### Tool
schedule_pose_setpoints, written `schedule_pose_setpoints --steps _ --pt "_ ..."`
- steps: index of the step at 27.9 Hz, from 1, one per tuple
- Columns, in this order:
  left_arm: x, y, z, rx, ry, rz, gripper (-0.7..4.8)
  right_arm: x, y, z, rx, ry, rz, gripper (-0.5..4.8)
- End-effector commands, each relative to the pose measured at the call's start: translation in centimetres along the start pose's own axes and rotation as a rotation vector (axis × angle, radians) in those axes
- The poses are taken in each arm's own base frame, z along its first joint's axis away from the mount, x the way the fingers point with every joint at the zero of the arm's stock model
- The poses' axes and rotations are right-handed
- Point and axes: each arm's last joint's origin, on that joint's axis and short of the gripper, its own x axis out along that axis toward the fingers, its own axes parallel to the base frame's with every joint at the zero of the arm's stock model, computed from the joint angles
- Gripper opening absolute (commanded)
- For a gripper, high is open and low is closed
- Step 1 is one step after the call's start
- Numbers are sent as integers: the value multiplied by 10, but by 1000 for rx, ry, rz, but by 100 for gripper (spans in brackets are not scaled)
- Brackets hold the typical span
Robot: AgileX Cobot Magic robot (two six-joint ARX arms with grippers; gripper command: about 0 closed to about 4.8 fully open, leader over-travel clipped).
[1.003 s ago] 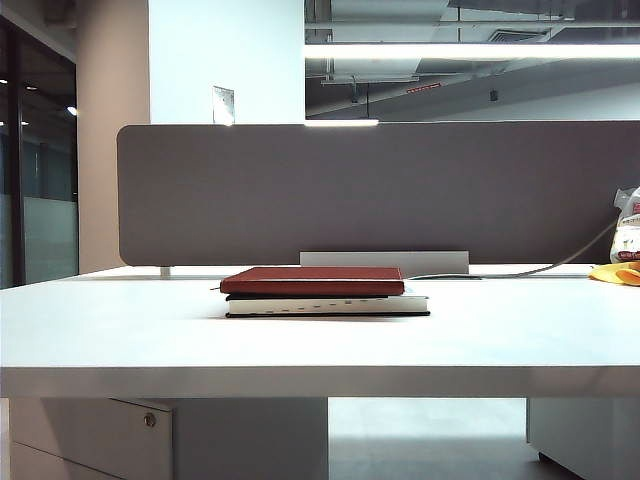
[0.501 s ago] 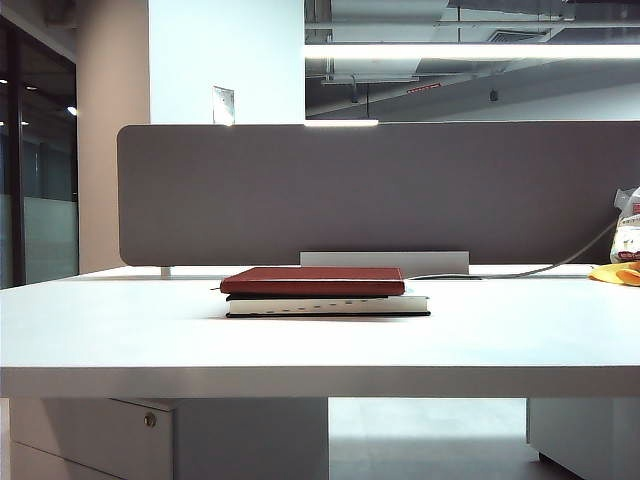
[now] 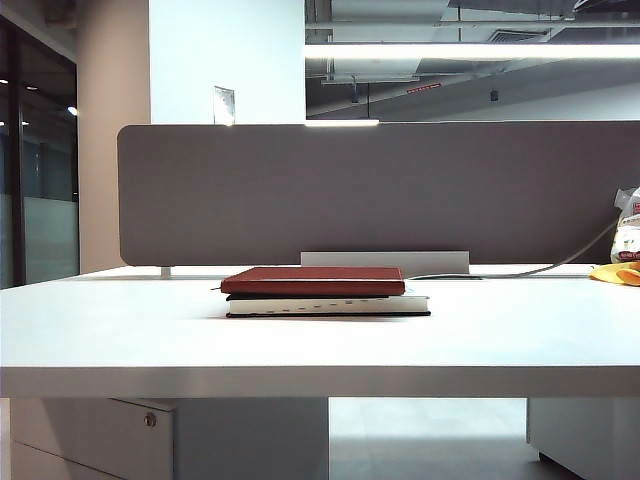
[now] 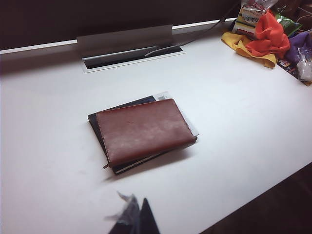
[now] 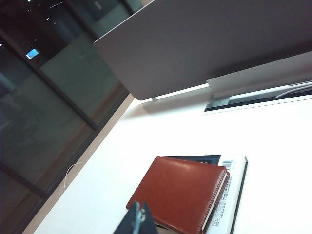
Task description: Pick up the red book and place it on top of the black book.
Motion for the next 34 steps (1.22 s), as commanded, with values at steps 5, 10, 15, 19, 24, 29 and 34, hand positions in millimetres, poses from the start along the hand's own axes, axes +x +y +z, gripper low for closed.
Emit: schedule_pose_setpoints --steps 5,10,15,19,24,29,34 --pt "-1 0 0 -2 4 -1 -5 0 7 2 -34 4 51 0" --pt "-1 -1 -1 -3 6 -8 -5 -4 13 4 -64 12 95 4" --pt "-1 -1 -1 -4 9 -8 -5 -5 13 5 -59 3 88 4" --pt "-1 -1 -2 -7 19 -6 -5 -5 14 4 -67 16 99 4" --pt "-1 -1 -3 -8 25 -5 -5 -1 15 0 -47 26 76 4" --pt "-1 -1 -3 -7 24 -6 -5 7 27 -1 -73 -86 -67 4" --pt "-1 -1 -3 -5 24 -5 -5 13 42 -13 -173 -104 -263 4"
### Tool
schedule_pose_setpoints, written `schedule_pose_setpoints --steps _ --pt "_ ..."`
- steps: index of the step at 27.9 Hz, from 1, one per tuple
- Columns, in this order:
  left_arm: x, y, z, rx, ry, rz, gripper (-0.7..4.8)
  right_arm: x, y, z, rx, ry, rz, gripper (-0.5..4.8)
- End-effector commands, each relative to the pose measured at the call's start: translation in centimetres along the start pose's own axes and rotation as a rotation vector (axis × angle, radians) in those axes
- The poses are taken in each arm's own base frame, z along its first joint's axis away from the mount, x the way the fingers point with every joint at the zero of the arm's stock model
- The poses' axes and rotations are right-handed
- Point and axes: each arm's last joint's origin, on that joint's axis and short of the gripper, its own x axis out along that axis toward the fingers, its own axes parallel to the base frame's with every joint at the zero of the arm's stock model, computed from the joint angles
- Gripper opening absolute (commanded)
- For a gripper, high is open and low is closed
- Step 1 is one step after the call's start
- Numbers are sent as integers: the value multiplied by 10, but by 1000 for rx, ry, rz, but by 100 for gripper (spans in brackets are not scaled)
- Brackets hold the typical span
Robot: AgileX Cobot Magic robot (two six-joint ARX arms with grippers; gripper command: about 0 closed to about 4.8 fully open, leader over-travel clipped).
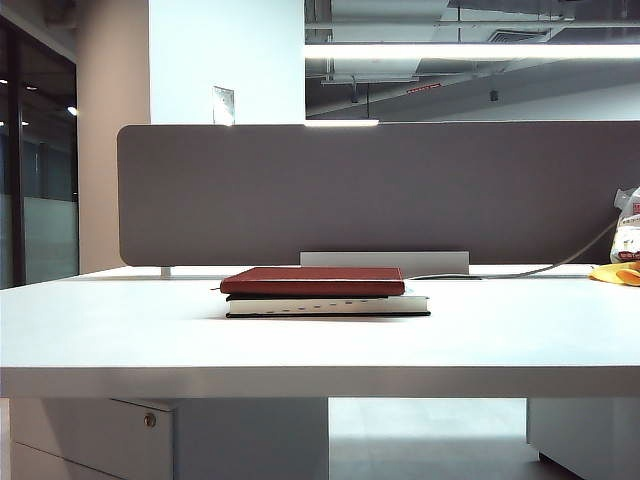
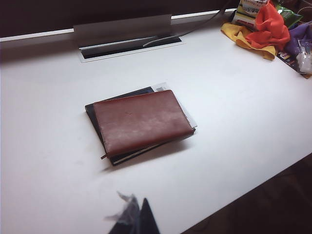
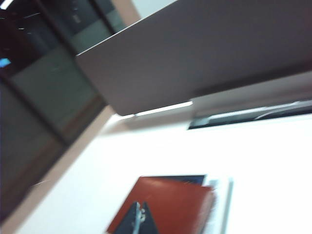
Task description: Pick up the red book and place it on top of the black book.
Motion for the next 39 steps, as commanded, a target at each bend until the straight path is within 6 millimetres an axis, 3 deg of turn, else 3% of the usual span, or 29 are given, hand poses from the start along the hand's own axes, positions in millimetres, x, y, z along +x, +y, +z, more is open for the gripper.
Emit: schedule_pose_setpoints --steps 1,5,13,21,25,32,39 --pt "-2 -1 1 8 -10 -1 -5 -8 10 -7 -146 18 -206 4" --pt "-2 -1 0 7 -7 -5 -5 -31 17 -18 -296 90 -379 4" --pt "-4 -2 0 9 -10 -4 -5 -56 29 -32 -397 83 -409 4" --pt "-35 -13 -6 51 -74 35 -5 -98 25 -83 -463 74 -444 4" --pt "-51 -18 -19 56 -116 93 -5 -116 19 -113 -483 64 -473 4" --pt "-65 -22 -53 12 -176 171 -5 -135 8 -160 -526 46 -511 4" --pt "-74 -24 -72 5 -190 240 -5 -146 -7 -195 -543 11 -506 4"
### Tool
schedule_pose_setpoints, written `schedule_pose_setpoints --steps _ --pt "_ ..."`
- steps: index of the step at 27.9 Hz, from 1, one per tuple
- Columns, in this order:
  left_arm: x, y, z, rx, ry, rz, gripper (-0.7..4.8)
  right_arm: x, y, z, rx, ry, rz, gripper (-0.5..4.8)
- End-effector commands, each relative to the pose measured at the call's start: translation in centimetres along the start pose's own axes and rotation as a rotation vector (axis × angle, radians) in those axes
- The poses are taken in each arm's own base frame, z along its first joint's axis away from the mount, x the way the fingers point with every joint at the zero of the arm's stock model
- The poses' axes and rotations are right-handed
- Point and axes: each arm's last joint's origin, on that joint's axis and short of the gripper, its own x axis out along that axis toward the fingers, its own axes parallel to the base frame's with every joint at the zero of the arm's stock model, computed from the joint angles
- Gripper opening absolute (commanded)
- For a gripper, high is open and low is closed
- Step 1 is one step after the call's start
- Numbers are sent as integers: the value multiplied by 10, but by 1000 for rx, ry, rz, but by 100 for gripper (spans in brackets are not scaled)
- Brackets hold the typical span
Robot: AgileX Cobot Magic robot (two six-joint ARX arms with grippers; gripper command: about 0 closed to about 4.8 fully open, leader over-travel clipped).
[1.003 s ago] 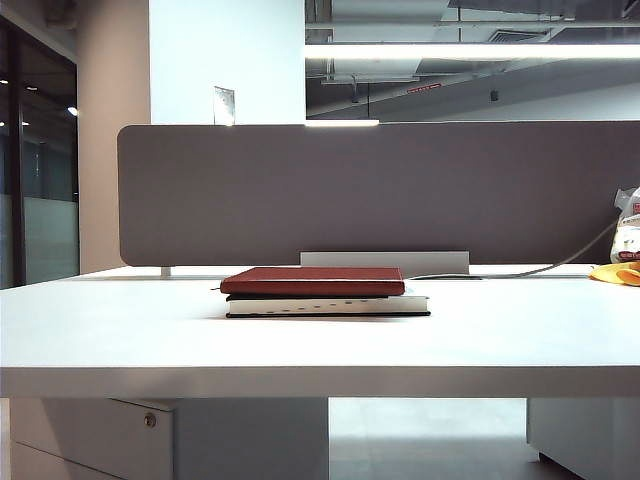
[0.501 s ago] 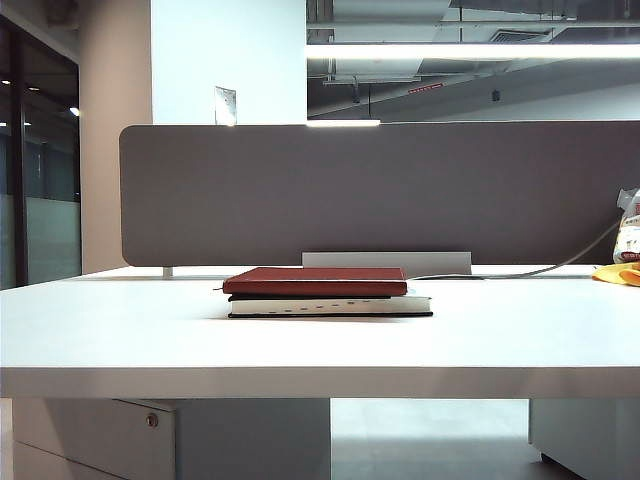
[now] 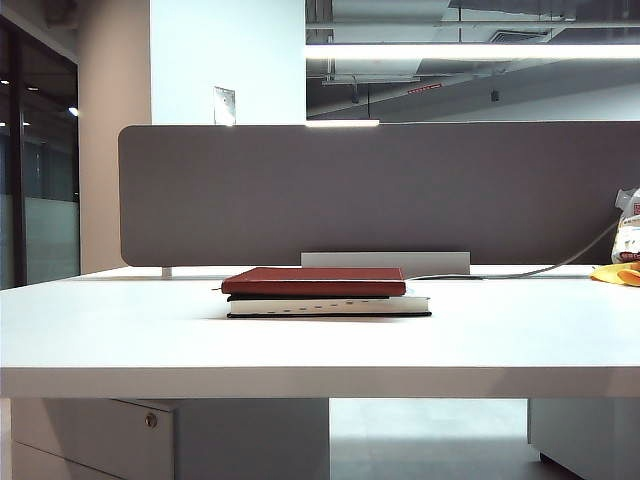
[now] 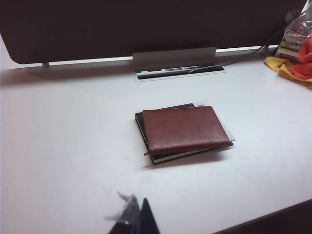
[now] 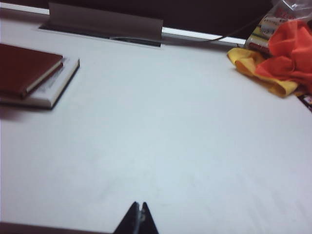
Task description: Pick up the red book and place it on top of the black book.
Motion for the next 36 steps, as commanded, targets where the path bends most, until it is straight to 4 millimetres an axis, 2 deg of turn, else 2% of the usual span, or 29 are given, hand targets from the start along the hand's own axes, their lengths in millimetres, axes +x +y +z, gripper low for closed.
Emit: schedule_pose_setpoints --steps 1,7,18,26,36 --pt "-4 1 -4 -2 -19 48 -5 -1 0 -12 1 -32 -9 4" --pt "-7 2 -19 -10 -10 94 -5 1 0 -31 4 -45 -20 4" --pt "15 9 -78 -70 11 180 -5 13 2 -53 -6 -105 2 4" --pt "12 11 -115 -76 -52 221 -5 13 1 -53 -6 -101 -5 4" --pt "4 12 -145 -76 -103 294 -5 13 1 -52 -4 -108 0 4"
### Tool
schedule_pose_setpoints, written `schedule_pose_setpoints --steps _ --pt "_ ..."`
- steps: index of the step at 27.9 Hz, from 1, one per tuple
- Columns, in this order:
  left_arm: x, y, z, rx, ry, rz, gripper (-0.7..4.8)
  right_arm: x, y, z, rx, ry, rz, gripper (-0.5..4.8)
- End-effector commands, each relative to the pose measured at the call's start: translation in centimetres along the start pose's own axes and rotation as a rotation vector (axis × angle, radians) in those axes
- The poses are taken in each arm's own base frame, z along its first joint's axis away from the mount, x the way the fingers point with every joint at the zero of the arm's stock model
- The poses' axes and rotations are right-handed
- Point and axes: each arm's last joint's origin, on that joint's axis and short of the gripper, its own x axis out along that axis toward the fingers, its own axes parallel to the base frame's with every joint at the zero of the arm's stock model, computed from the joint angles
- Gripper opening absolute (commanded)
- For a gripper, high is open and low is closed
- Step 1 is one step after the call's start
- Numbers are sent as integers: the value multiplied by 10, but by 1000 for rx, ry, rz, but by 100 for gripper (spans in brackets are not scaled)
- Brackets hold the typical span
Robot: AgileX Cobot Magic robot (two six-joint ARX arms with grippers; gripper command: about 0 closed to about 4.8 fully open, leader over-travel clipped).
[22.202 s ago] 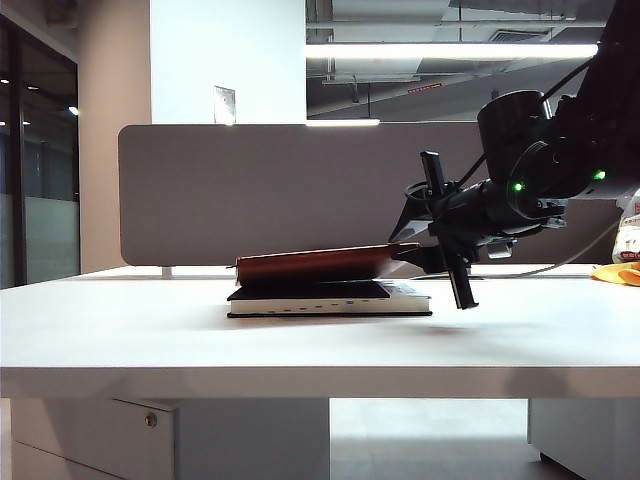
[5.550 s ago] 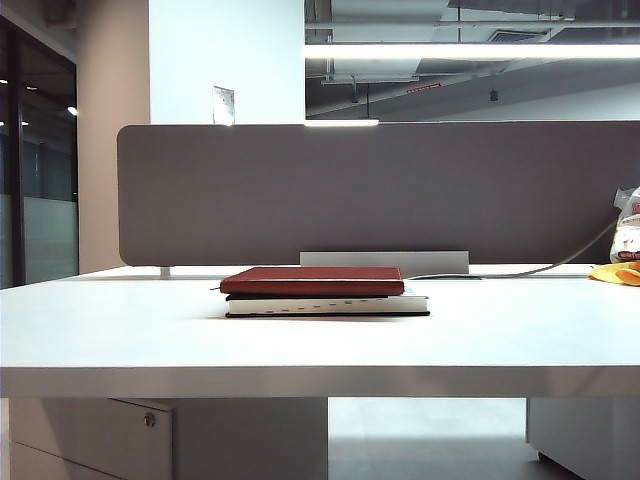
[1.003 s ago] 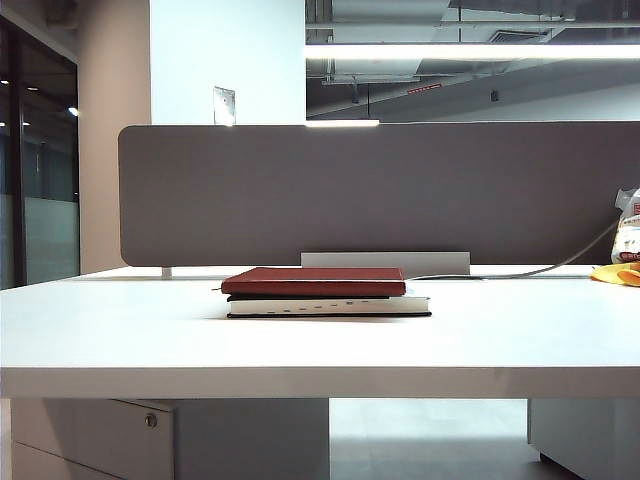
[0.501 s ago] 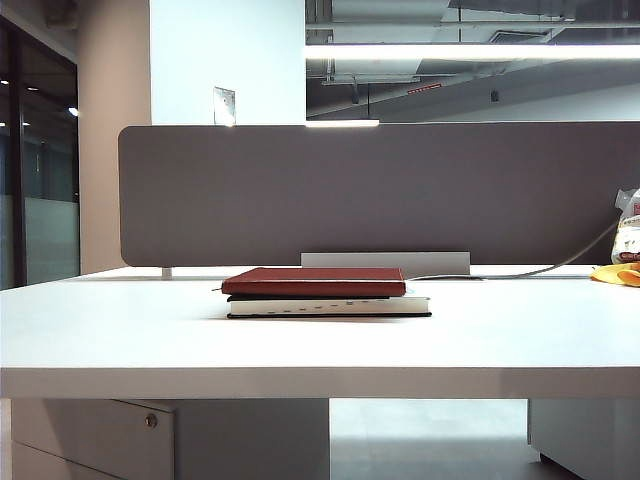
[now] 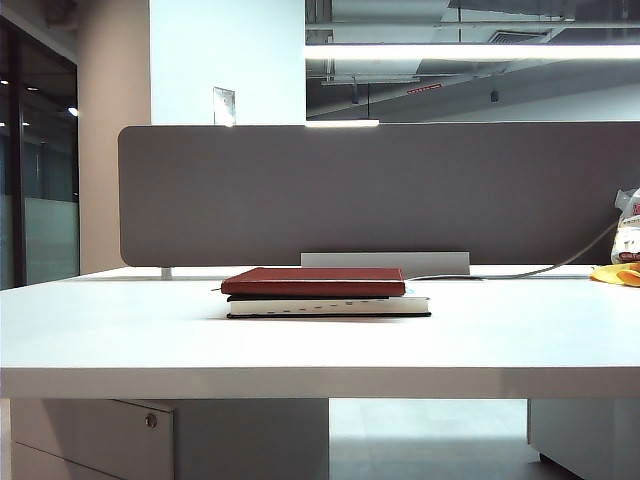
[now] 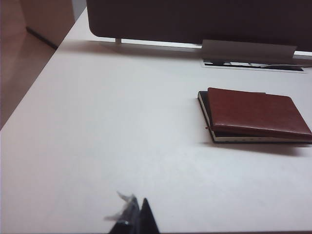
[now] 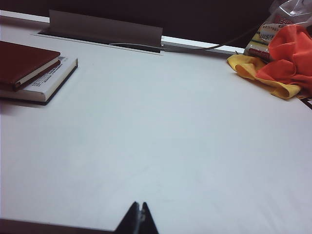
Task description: Pick up the red book and place it on top of the black book.
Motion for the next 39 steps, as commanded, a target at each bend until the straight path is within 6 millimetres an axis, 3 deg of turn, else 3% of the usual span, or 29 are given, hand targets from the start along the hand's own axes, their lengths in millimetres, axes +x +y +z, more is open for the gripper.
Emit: schedule_pose_setpoints --steps 1,9,14,28,39 --pt "-1 2 -9 -7 -22 23 -5 0 0 1 0 -14 3 4" --pt "3 4 -31 -44 -23 35 -5 0 0 1 0 -14 3 4" --pt "6 7 -34 -180 -41 142 -5 0 0 1 0 -14 3 4" --pt "55 6 -90 -183 -28 121 -5 0 0 1 0 -14 3 4" --pt "58 6 -99 -166 8 121 -5 0 0 1 0 -14 3 4"
